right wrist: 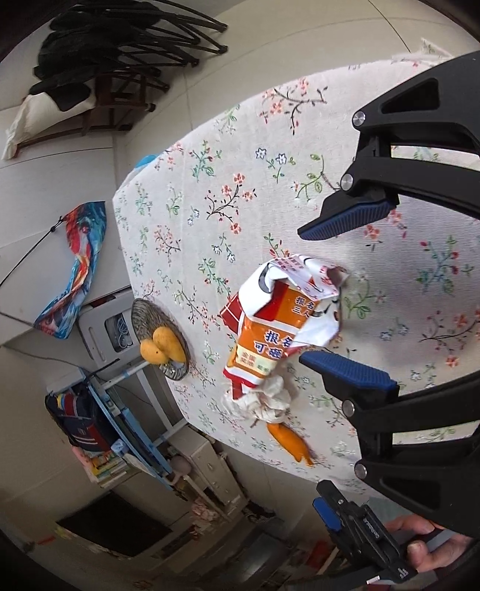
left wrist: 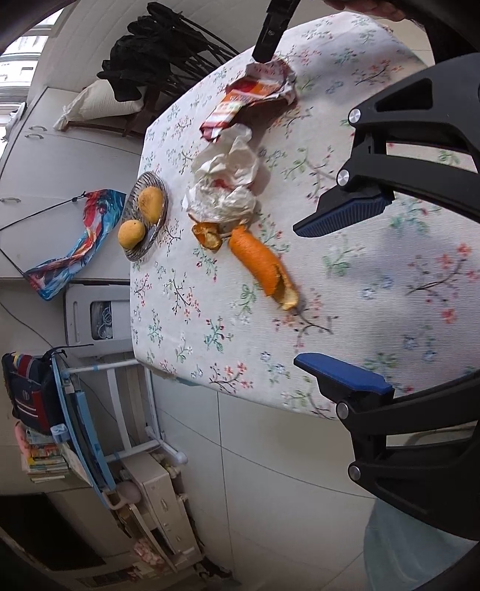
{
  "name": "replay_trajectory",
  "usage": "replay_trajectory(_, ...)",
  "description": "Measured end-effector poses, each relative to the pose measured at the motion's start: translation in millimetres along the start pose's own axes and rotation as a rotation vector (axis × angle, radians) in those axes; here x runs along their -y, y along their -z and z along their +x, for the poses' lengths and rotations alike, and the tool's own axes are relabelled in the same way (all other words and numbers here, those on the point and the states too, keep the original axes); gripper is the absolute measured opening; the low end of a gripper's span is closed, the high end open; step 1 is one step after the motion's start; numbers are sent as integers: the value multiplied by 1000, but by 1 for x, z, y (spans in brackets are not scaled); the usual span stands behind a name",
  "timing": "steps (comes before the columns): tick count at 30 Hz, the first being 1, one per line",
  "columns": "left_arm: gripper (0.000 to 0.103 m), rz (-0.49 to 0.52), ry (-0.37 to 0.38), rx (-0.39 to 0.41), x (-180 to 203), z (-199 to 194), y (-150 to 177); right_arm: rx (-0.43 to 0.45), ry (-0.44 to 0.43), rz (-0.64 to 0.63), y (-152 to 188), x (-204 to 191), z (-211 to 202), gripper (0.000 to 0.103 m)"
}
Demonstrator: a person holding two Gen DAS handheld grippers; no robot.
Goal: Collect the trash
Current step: 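Grasp the orange-and-white snack bag with the right gripper while the left grasps the carrot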
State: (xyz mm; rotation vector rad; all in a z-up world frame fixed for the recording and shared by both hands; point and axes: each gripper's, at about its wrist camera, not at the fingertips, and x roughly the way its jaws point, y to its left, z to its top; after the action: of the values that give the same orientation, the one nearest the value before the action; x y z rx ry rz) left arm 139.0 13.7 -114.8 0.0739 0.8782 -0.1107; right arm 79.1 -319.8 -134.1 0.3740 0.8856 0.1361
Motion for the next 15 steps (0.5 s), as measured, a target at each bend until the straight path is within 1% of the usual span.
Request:
replay_trajectory(8,63,31,-4,-36,6,27,-14,-28,-16,32,-7,4,13,60)
replay_trajectory(15,64,54,-8,-45,12,41,-24,-44,-21,30,-11,4,20,59)
